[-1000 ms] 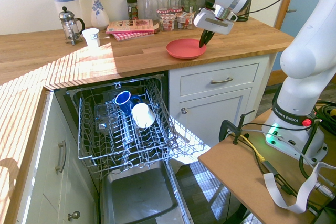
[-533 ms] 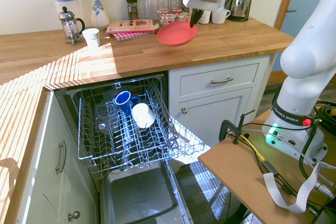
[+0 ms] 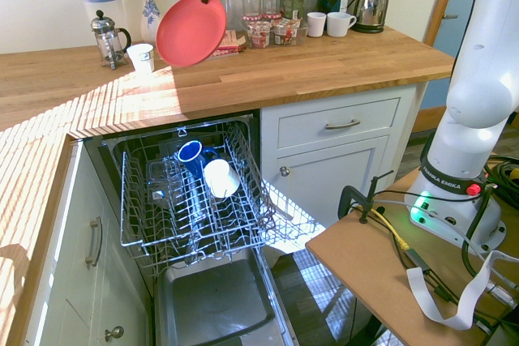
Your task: Put the plate in the dishwasher
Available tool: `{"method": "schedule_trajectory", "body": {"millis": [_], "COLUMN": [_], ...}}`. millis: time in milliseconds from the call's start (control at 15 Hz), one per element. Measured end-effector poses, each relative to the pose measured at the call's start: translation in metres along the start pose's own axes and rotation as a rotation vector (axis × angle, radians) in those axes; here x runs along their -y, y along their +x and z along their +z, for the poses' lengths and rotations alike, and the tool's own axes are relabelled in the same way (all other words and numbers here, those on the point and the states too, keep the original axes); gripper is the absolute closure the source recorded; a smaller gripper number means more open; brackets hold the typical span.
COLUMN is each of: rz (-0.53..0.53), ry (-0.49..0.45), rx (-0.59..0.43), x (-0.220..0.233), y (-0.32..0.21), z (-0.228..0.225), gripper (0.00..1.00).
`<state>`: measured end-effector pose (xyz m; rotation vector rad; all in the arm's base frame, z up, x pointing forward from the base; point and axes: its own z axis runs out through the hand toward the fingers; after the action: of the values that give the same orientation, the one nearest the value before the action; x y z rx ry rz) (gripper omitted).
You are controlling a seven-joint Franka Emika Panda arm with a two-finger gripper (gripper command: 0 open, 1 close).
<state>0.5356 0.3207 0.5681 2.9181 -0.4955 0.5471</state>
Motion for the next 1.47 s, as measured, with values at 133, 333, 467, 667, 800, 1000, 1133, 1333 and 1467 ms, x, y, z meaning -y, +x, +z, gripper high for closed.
{"method": "schedule_trajectory", "body": {"millis": [133,333,467,667,800,1000,1133,1333,1467], "rz": [-0.124,-0.319,-0.441,-0.608,-0.695,-0.727,-0.731,-0.738,-0.741], "ry": [-0.063,-0.146,-0.196,-0.243,-0.260,-0.288,-0.303,-0.330,-0.351], "rx": [-0.050,-0.130,-0.203,-0.352,-0.456,-0.488,-0.469,-0.419,-0.400], "x": [0.065,0.128,0.142,0.152,0.171,0.205,0.221,0.228,0.228], "y": [-0.069,-0.191,-0.265,-0.332,-0.362,-0.392,-0.403,-0.418,-0.422], "z": [0.018,0.058,0.086,0.120,0.140,0.165,0.182,0.208,0.211], "gripper": [1.00,1.00,1.00,1.00,1.00,1.00,1.00,1.00,0.00]}}
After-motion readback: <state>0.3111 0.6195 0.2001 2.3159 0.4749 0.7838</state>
